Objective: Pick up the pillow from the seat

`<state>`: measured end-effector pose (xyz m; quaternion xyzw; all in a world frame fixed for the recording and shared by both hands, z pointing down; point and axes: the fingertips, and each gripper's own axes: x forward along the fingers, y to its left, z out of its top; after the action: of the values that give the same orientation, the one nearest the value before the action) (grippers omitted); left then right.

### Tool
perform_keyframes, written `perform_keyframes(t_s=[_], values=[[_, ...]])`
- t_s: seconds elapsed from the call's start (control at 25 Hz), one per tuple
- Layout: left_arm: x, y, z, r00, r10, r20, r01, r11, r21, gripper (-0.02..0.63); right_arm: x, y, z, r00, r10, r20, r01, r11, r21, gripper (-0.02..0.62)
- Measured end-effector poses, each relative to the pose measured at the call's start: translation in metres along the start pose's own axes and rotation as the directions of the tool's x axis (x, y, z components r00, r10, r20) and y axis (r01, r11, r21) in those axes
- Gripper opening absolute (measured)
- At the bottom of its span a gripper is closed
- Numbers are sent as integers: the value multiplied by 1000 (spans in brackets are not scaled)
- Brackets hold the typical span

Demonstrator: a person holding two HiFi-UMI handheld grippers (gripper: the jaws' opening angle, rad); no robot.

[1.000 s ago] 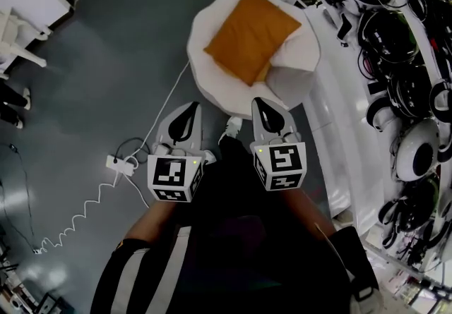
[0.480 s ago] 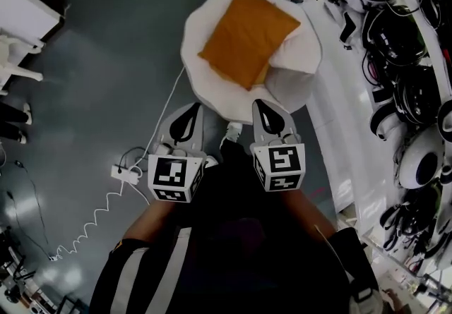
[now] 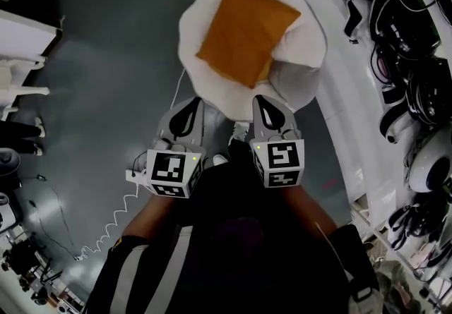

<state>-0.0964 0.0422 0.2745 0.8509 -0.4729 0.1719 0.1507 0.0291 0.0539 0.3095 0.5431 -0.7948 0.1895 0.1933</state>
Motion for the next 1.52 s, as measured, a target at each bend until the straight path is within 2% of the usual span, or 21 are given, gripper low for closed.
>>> perform_keyframes(t_s=[0.44, 0.76, 1.08, 1.28, 1.52], values=[[61, -14, 26, 999, -37, -33, 39, 997, 62, 3, 21, -56, 14, 999, -35, 37, 32, 997, 73, 3], [95, -17, 45, 994, -102, -37, 106, 988, 117, 3, 27, -85, 14, 993, -113, 36, 108, 988, 115, 3], [143, 17, 44, 977, -198, -78, 206, 971, 124, 3, 74, -91, 21, 981, -192, -14, 192, 972, 136, 3], [182, 51, 26, 955, -253, -157, 269, 959, 91, 3, 121, -92, 16, 969, -231, -92, 243, 957, 158, 3], [233, 92, -11, 932, -262, -250, 289, 954, 77, 3, 169, -114, -10, 939, -291, -183, 324, 927, 191, 3]])
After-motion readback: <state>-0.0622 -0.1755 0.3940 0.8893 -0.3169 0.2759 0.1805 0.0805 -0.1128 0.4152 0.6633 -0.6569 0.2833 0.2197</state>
